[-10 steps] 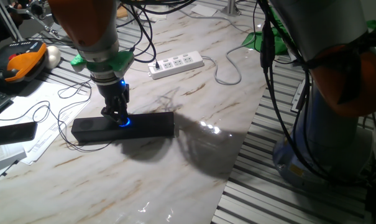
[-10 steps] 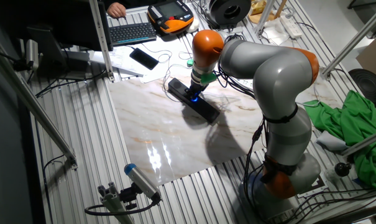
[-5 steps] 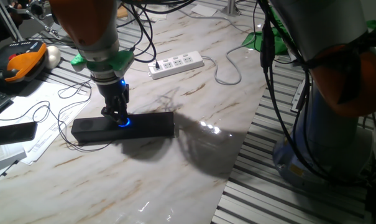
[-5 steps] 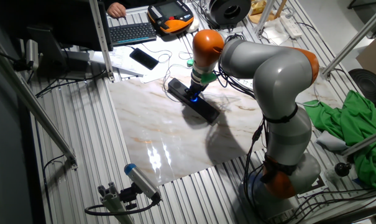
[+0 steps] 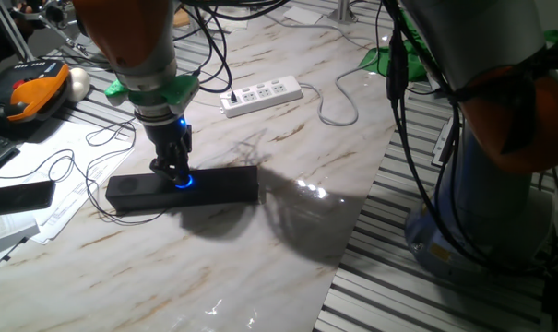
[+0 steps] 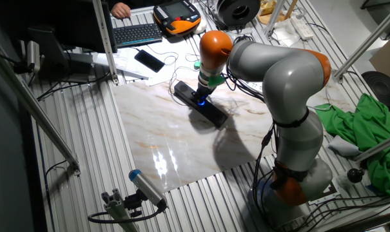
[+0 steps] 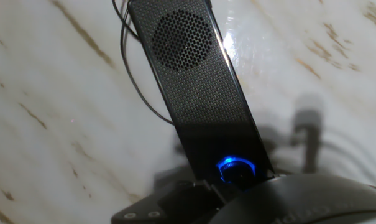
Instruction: Turn the knob to increase the volume of the speaker
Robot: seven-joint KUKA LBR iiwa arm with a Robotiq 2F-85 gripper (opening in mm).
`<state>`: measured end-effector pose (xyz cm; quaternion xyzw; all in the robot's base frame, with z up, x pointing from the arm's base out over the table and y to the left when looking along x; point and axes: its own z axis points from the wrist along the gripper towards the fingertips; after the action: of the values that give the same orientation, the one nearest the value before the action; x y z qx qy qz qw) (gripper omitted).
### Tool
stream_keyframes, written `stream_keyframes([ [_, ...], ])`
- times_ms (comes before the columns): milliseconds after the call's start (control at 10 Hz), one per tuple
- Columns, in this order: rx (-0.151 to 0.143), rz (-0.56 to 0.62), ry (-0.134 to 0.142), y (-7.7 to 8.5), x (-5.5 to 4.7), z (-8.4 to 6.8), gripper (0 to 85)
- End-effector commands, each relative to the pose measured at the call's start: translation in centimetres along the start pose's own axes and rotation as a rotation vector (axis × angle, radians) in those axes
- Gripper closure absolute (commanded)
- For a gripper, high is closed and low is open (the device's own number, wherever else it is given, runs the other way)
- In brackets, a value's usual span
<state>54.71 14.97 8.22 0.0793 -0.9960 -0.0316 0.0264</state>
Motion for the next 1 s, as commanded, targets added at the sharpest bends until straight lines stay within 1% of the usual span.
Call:
stream_keyframes([
  [0,-0.004,0.024,-0.003,0.03,-0.01,-0.03,68.0],
  [200,-0.010,0.091,-0.004,0.05,0.00,-0.03,68.0],
  [300,-0.008,0.108,-0.003,0.03,0.00,0.00,68.0],
  [600,-0.012,0.186,-0.011,0.01,-0.01,0.01,68.0],
  [700,-0.021,0.221,-0.007,0.00,-0.01,0.02,68.0],
  [800,-0.022,0.243,-0.006,0.01,0.00,0.02,68.0],
  [900,-0.018,0.266,-0.006,0.01,0.00,0.03,68.0],
])
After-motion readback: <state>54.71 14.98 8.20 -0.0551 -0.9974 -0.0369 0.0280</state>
